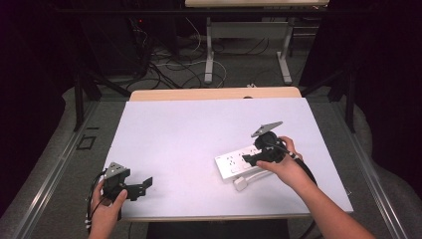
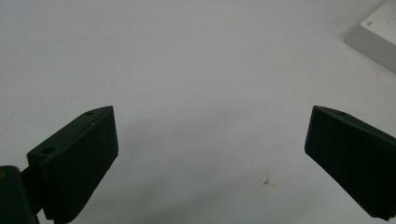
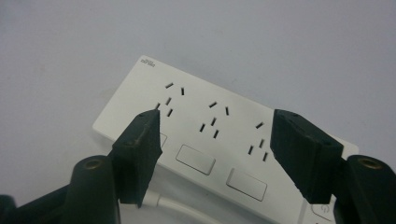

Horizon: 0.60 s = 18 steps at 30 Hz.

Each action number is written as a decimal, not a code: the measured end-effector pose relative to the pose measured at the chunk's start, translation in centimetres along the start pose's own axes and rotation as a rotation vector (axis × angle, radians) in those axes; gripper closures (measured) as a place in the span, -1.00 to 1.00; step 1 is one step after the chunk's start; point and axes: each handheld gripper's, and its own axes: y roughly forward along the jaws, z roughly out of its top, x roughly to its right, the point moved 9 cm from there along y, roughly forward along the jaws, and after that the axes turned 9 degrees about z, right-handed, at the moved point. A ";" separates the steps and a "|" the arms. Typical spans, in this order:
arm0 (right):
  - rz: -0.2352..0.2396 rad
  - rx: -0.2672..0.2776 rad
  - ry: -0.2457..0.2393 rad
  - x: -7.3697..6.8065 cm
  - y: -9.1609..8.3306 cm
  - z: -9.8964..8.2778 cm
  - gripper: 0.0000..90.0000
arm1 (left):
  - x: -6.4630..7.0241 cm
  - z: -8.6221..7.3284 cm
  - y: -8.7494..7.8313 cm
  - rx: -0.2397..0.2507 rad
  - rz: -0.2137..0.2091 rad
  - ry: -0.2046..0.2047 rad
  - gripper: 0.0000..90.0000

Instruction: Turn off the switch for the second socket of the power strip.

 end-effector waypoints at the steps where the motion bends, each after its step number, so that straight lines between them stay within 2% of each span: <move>1: 0.008 0.003 -0.005 0.0 -0.1 -0.1 -0.27 | 0.0 0.0 0.0 0.000 0.000 0.000 -0.94; 6: -0.011 0.022 -0.010 0.2 -0.8 -0.5 -0.29 | 0.0 0.0 0.0 0.000 0.001 0.001 -0.94; 9: -0.018 0.034 0.010 0.3 -1.5 -0.8 -0.30 | 0.0 0.0 0.0 -0.001 0.001 0.001 -0.94; 10: -0.014 0.055 0.024 0.3 -1.8 -1.1 -0.31 | 0.0 0.0 0.0 -0.001 0.003 0.000 -0.94; 13: -0.018 0.068 0.023 0.4 -2.1 -1.3 -0.32 | 0.0 0.0 0.0 -0.001 0.001 0.001 -0.94; 17: -0.032 0.068 0.030 0.7 -2.8 -2.0 -0.45 | 0.0 0.0 0.0 -0.001 0.001 0.000 -0.94; 18: -0.035 0.086 0.038 0.9 -3.0 -2.2 -0.48 | 0.0 0.0 0.0 0.000 0.002 0.000 -0.94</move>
